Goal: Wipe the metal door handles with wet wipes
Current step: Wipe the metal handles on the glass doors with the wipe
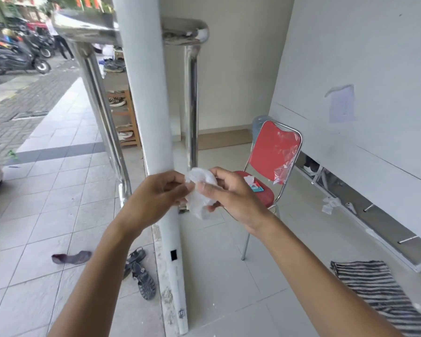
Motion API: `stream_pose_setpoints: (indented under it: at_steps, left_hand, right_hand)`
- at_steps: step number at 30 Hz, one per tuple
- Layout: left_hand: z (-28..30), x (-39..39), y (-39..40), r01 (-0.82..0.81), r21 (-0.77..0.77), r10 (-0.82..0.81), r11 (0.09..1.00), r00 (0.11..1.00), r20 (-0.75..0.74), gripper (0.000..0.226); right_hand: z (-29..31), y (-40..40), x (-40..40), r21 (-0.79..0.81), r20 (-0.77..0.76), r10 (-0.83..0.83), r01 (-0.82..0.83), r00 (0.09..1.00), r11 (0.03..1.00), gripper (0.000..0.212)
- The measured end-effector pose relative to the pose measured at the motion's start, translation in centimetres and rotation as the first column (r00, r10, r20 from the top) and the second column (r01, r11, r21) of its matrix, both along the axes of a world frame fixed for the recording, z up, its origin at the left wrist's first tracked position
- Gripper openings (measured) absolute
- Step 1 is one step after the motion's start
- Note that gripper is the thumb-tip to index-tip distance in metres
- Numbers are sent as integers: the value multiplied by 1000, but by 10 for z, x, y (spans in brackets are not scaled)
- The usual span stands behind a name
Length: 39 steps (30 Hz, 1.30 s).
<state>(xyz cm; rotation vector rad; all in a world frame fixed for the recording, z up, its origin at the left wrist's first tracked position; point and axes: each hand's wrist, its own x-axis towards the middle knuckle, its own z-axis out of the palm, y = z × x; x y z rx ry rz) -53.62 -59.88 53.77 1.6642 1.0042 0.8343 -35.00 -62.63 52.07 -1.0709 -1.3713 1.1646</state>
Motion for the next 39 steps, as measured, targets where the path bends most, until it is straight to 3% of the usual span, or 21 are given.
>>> stream_pose_setpoints:
  at_steps: [4,9,16,19,24,28,31,33,35,39]
  left_hand:
    - [0,-41,23,315,57,-312,947,948,-54,20]
    - [-3,-81,46,448,16,-448,894,894,2,20]
    - [1,-103,56,630,-31,-629,776,776,45,50]
    - [-1,-104,60,662,46,-662,748,749,1,36]
    - [-5,-104,75,637,34,-636,770,771,-27,22]
    - [-11,-107,80,646,-31,-645,763,764,26,27]
    - [-14,-115,80,645,-66,-647,761,763,-5,24]
    - [-15,-122,79,656,-88,-658,749,753,18,30]
    - [-17,-130,81,663,-67,-663,746,748,11,38]
    - [-22,-148,89,691,2,-691,723,722,-21,45]
  right_hand:
    - [-5,-6,-38,50,15,-119,118,993,992,23]
    - [-20,-17,-90,76,-88,-340,347,936,935,40]
    - [-20,-37,-139,81,-122,-533,543,838,836,10]
    - [-20,-40,-149,74,-127,-603,613,788,786,16]
    - [-29,-45,-160,34,-127,-672,680,730,733,16]
    - [-40,-55,-176,-26,-98,-720,721,687,692,8]
    - [-41,-58,-195,-35,-96,-734,735,672,678,20]
    - [-39,-55,-208,-47,-139,-726,728,674,684,7]
    - [-40,-48,-218,-57,-127,-745,745,654,664,23]
    - [-45,-32,-242,-69,-155,-806,808,571,585,12]
